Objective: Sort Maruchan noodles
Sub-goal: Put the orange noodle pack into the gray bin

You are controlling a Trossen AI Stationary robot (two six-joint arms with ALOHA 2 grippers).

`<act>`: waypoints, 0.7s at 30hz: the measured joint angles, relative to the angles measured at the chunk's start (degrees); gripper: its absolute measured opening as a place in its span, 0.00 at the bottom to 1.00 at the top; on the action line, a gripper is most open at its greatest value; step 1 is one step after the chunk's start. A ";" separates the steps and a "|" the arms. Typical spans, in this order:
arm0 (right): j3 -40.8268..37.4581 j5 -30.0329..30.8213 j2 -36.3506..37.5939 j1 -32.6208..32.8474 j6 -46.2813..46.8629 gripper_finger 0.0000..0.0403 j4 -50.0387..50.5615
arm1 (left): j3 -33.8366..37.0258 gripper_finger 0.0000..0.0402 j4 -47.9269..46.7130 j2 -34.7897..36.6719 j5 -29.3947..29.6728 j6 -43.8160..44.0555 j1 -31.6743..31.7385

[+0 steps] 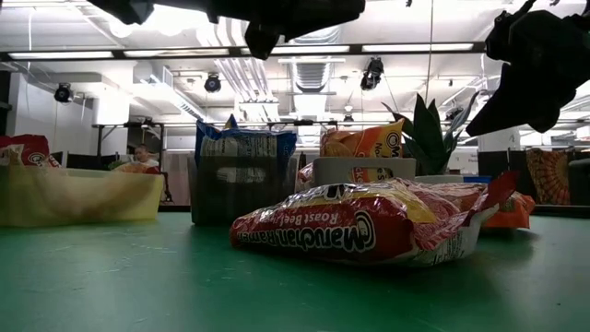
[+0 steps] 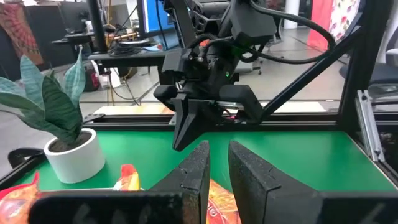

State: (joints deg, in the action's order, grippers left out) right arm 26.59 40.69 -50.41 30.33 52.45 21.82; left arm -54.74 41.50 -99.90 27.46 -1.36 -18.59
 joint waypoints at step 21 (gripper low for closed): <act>0.05 -0.79 0.04 0.00 5.02 0.02 -1.59 | -14.75 0.10 -14.74 -10.60 -2.87 -3.74 0.77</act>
State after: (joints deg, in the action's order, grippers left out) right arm 26.64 39.90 -50.37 30.33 57.47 20.23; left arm -69.49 26.75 -110.50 24.59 -5.10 -17.82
